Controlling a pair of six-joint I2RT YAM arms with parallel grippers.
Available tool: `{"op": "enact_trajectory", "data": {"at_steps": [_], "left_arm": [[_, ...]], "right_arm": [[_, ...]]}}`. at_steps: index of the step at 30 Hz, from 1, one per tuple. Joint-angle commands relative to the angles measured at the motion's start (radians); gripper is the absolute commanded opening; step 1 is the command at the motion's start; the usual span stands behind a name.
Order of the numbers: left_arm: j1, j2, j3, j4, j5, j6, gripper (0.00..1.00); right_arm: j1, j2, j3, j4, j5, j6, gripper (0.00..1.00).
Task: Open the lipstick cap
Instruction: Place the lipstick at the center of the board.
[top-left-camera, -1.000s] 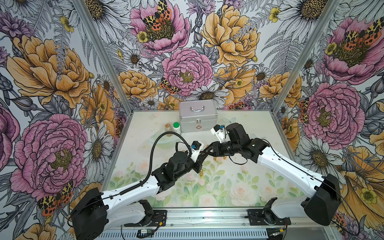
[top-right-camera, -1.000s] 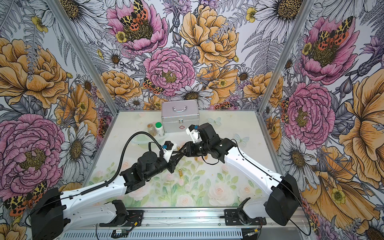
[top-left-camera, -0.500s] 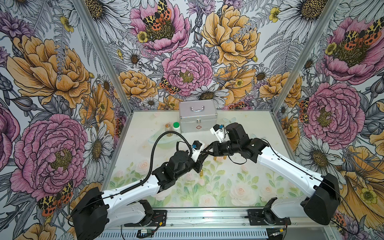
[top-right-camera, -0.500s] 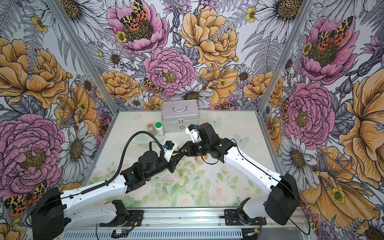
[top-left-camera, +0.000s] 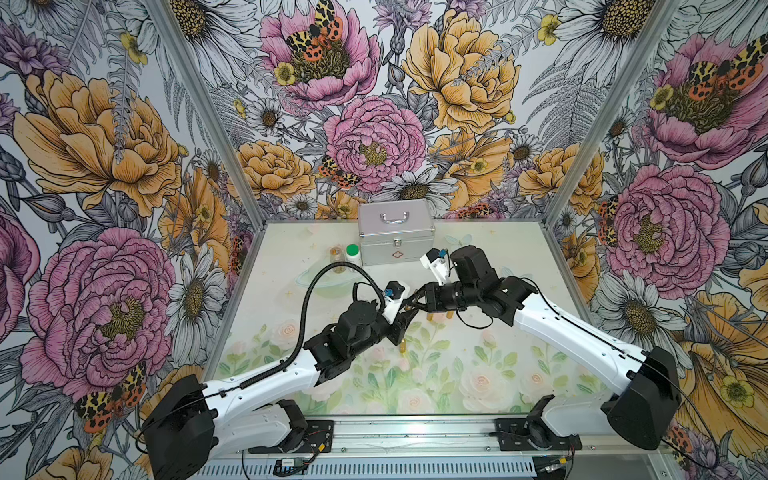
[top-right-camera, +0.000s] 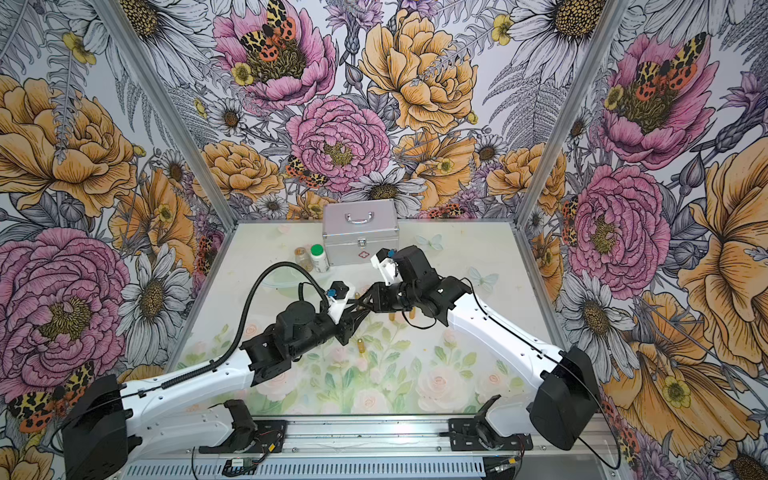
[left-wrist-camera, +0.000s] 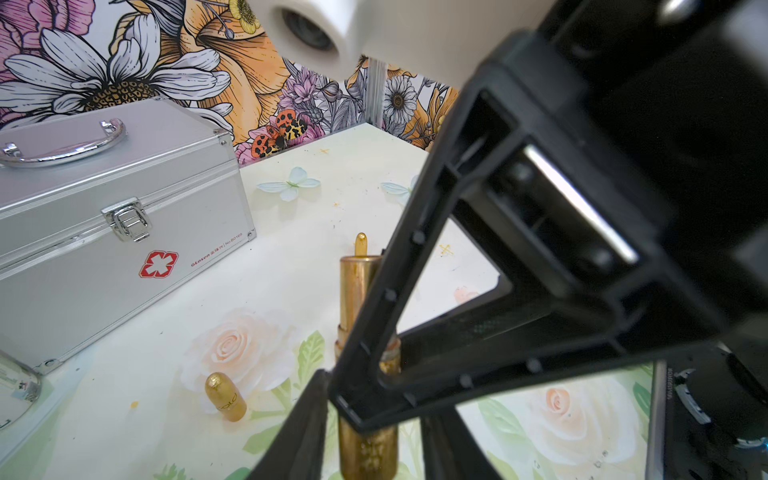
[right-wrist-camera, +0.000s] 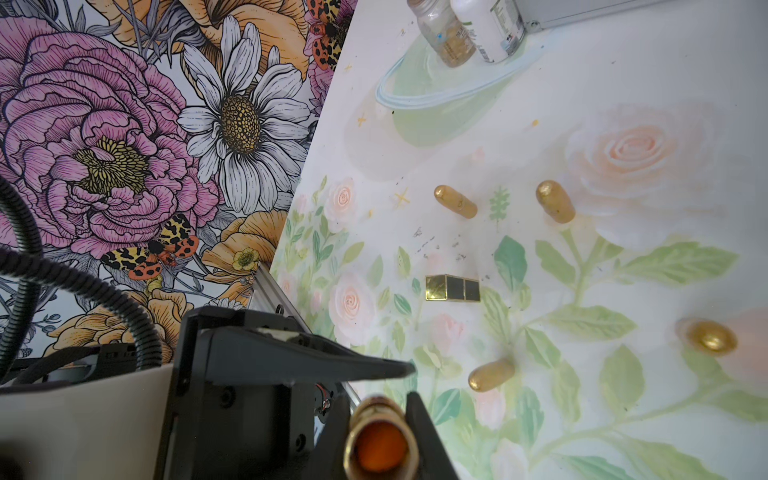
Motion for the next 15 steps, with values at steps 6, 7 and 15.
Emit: {"op": "enact_trajectory", "data": {"at_steps": [6, 7, 15], "left_arm": [[0.013, -0.073, -0.030, 0.013, -0.087, -0.071, 0.84], [0.019, -0.082, -0.036, 0.008, -0.093, -0.088, 0.88], [0.066, -0.066, -0.014, -0.071, -0.144, -0.218, 0.99]], "right_arm": [[-0.058, 0.028, 0.120, -0.108, 0.259, -0.107, 0.18], [-0.065, 0.033, 0.128, -0.115, 0.303, -0.125, 0.18], [-0.111, 0.116, 0.157, -0.114, 0.660, -0.245, 0.18]]}}
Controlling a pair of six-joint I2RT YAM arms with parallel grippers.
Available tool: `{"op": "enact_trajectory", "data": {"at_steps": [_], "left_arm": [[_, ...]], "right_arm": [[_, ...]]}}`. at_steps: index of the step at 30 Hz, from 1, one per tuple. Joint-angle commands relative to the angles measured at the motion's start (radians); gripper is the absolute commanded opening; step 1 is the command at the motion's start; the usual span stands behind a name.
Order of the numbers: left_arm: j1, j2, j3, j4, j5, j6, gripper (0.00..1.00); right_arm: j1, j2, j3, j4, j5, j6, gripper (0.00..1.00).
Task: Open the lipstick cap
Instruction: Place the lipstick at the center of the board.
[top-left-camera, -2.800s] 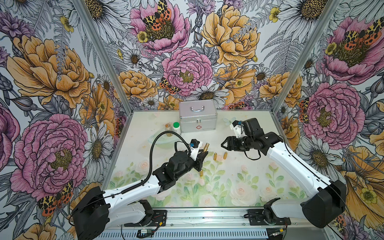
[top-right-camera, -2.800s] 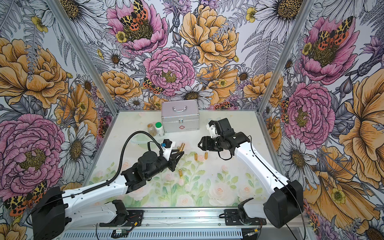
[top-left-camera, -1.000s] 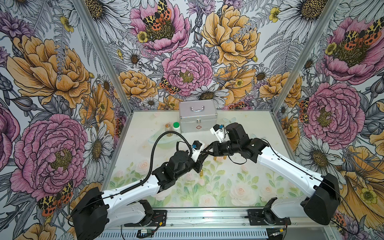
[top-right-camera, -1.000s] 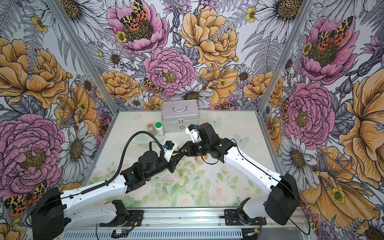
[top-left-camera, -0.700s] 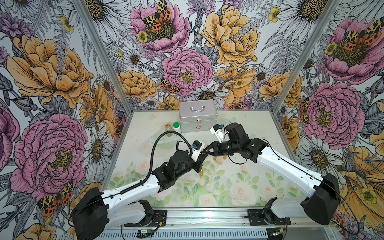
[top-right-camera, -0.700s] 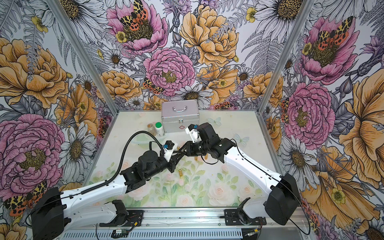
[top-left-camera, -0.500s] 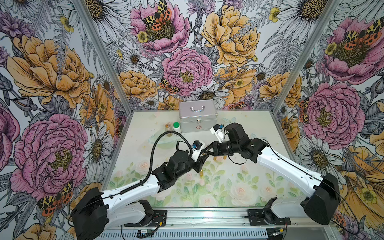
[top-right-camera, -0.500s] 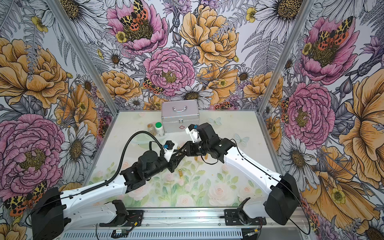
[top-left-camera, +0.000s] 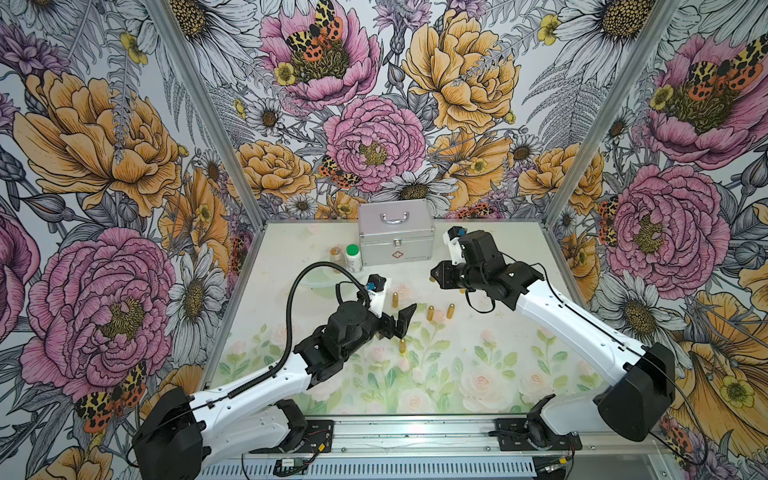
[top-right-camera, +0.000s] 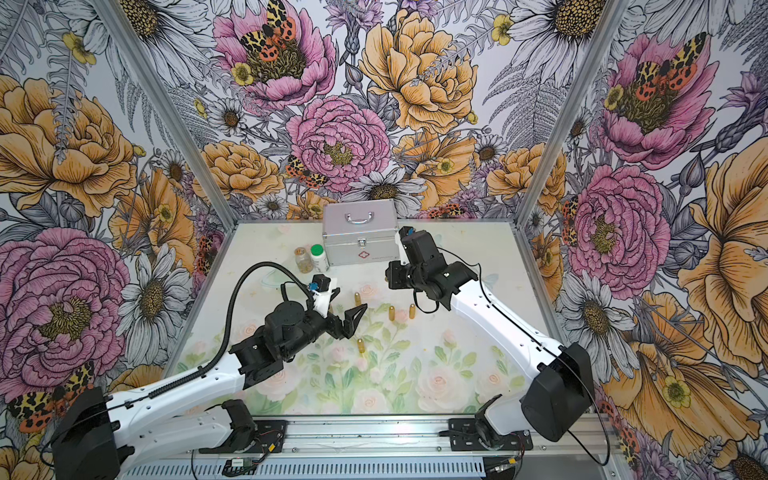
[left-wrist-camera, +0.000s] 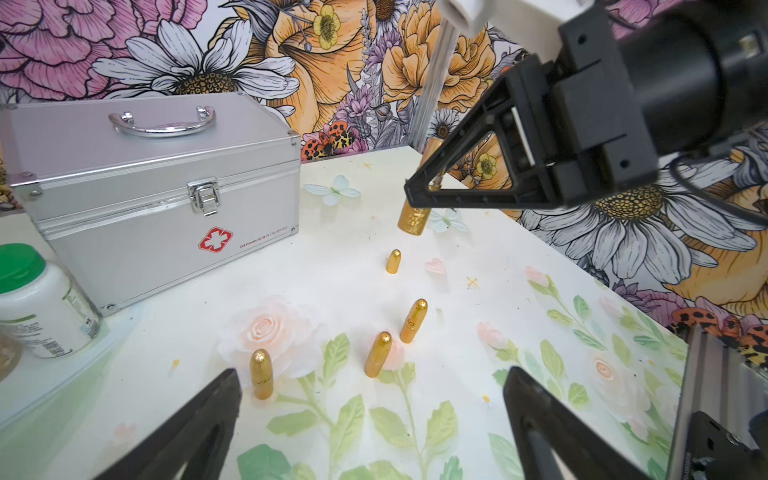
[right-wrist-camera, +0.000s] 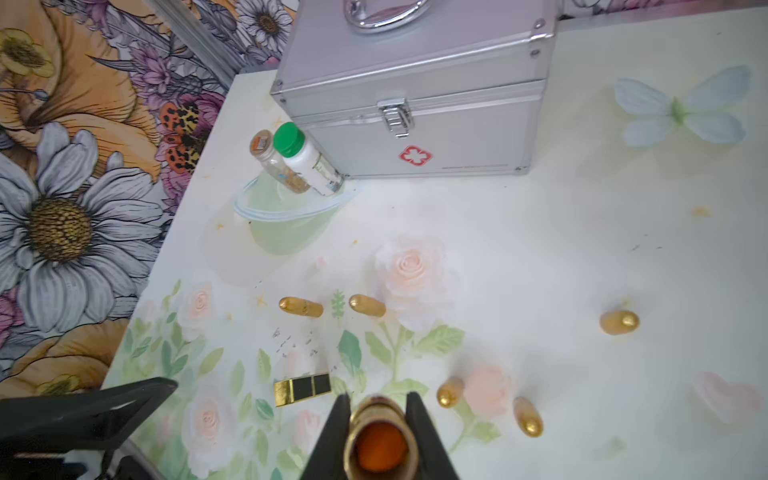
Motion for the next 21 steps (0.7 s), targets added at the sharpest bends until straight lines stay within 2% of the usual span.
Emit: {"op": "enact_trajectory", "data": {"at_steps": [1, 4, 5, 13, 21], "left_arm": [[0.012, 0.019, 0.025, -0.052, -0.047, -0.072, 0.99], [0.010, 0.068, 0.064, -0.090, -0.047, -0.083, 0.99], [0.008, 0.084, 0.080, -0.105, -0.081, -0.088, 0.99], [-0.039, 0.210, 0.177, -0.152, -0.115, -0.100, 0.99], [-0.045, 0.254, 0.205, -0.154, -0.108, -0.100, 0.99]], "right_arm": [[-0.013, 0.064, 0.038, -0.014, 0.239, -0.083, 0.19], [-0.017, 0.099, -0.003, 0.065, 0.316, -0.119, 0.18], [-0.024, 0.107, -0.022, 0.098, 0.324, -0.120, 0.18], [-0.071, 0.252, -0.080, 0.256, 0.299, -0.119, 0.18], [-0.094, 0.349, -0.105, 0.343, 0.268, -0.146, 0.18]]}}
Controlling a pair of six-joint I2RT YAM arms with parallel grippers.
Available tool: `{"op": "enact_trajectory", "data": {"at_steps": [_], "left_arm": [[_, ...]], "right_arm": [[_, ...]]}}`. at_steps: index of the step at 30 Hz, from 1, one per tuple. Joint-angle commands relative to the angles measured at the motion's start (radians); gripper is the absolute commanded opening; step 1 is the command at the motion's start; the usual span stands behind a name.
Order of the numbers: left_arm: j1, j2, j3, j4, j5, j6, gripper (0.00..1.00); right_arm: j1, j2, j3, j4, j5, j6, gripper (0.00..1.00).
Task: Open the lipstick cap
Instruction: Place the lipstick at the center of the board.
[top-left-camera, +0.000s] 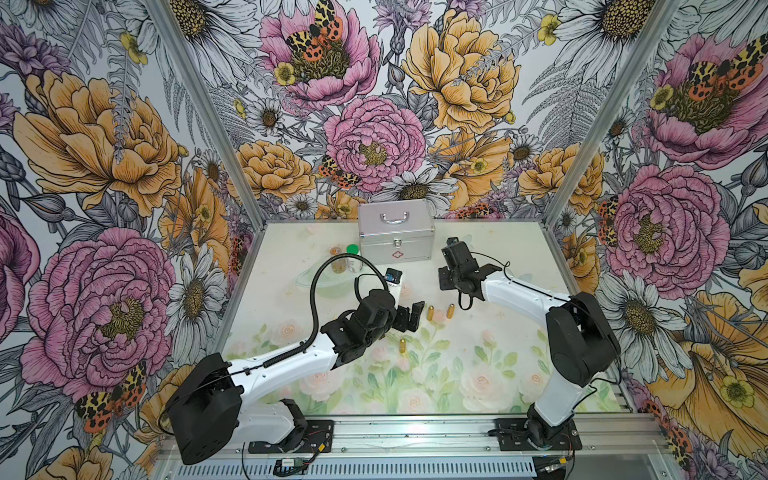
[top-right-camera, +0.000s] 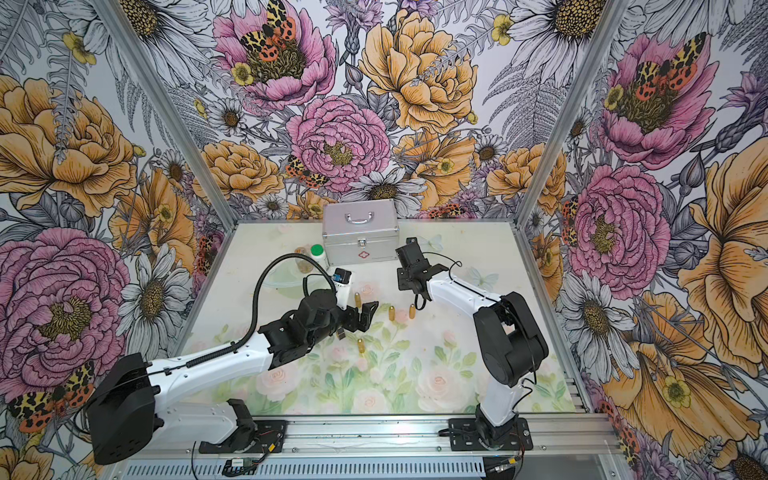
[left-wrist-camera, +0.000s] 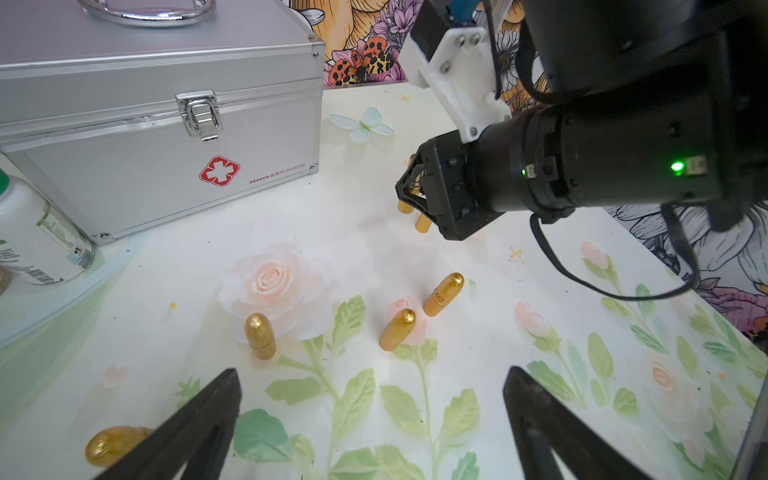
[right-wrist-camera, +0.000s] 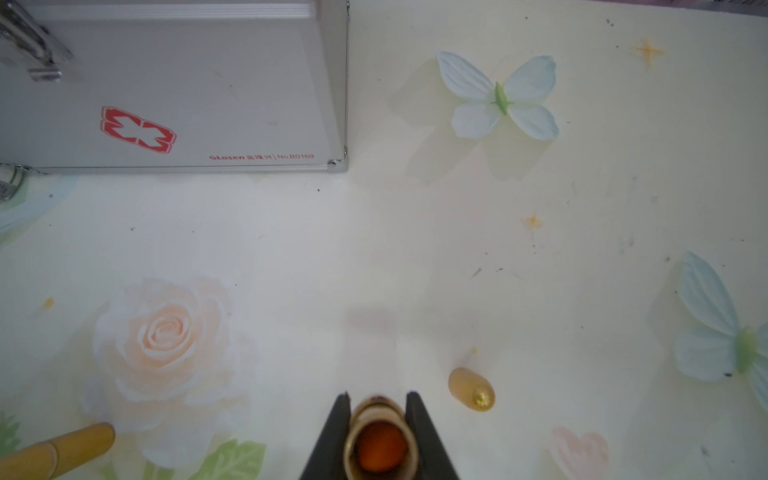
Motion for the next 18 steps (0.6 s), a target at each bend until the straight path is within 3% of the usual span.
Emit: {"op": "enact_trajectory", "data": {"at_steps": [1, 18], "left_arm": [[-0.005, 0.008, 0.029, -0.004, -0.022, -0.016, 0.99], [-0.006, 0.011, 0.042, -0.004, -0.028, -0.020, 0.99]], "right_arm": [[-0.011, 0.027, -0.019, 0.090, -0.007, -0.022, 0.18], [-0.031, 0.118, -0.089, 0.245, -0.021, -0.035, 0.18]]}}
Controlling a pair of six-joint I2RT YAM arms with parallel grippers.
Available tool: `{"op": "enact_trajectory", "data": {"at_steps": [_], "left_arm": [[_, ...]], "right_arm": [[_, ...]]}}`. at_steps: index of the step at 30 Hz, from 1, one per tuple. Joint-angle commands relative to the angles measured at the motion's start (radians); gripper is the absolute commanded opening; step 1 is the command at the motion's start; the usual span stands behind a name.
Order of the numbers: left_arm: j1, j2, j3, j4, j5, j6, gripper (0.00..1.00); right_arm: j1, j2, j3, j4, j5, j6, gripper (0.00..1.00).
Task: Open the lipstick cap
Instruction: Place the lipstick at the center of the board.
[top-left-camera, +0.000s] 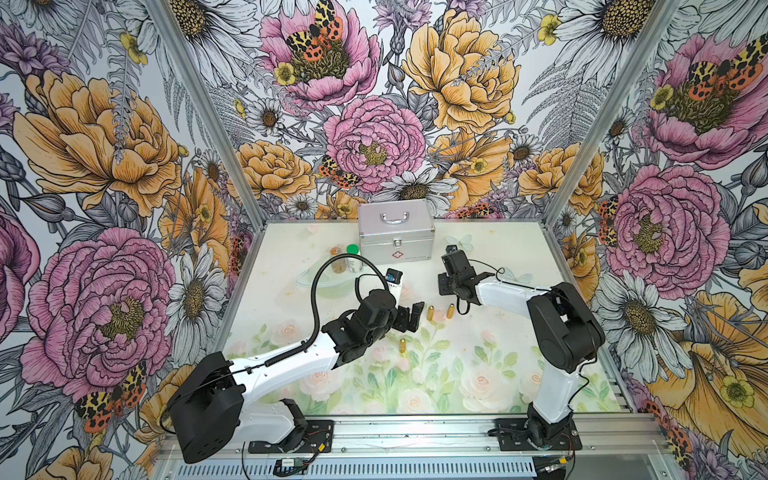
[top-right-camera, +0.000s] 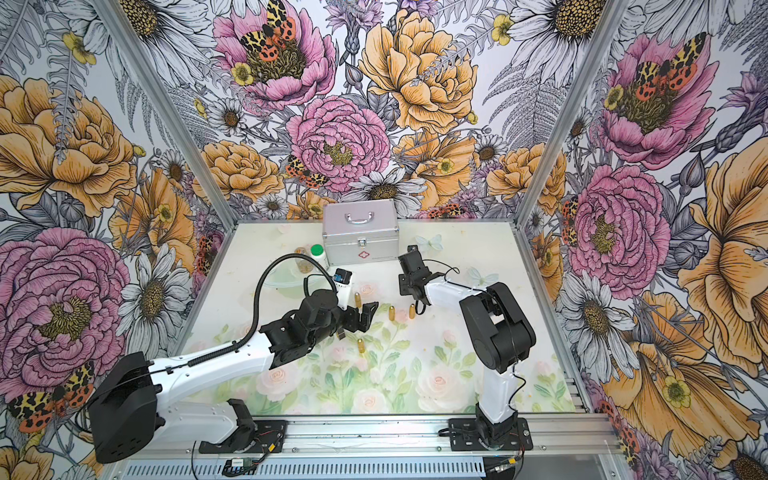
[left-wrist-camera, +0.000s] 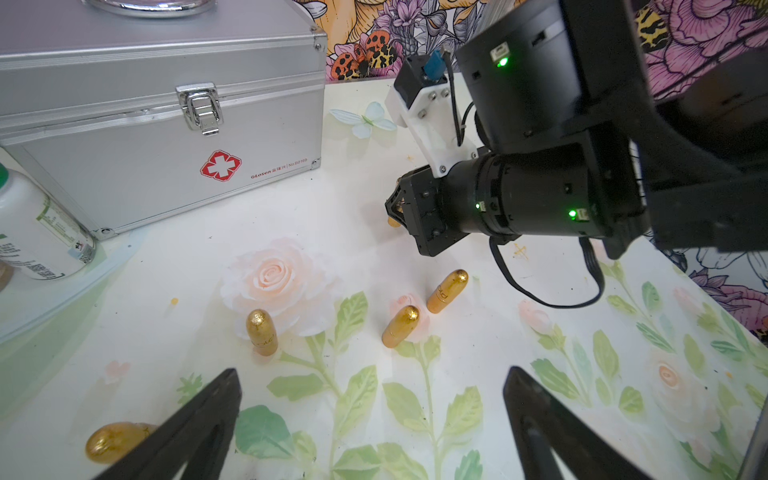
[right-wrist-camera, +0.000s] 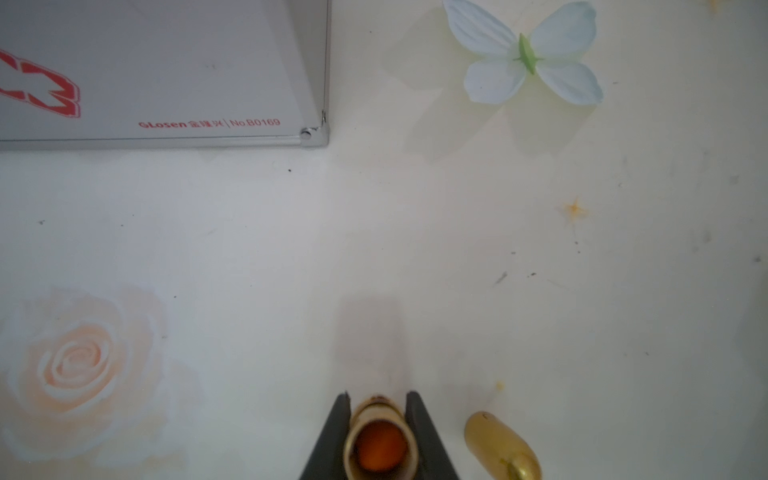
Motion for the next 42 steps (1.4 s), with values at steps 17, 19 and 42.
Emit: {"op": "enact_trajectory", "data": {"at_steps": [17, 19, 42], "left_arm": [[-0.015, 0.018, 0.044, -0.001, -0.038, -0.023, 0.99], [-0.015, 0.018, 0.042, -0.001, -0.038, -0.023, 0.99], [-0.015, 0.006, 0.037, -0.003, -0.045, -0.014, 0.99]], "right_arm": [[-0.016, 0.067, -0.045, 0.124, -0.009, -0.036, 0.20], [-0.015, 0.070, -0.044, 0.123, -0.009, -0.038, 0.21], [-0.017, 0.020, -0.005, 0.079, -0.022, -0.051, 0.39]]}}
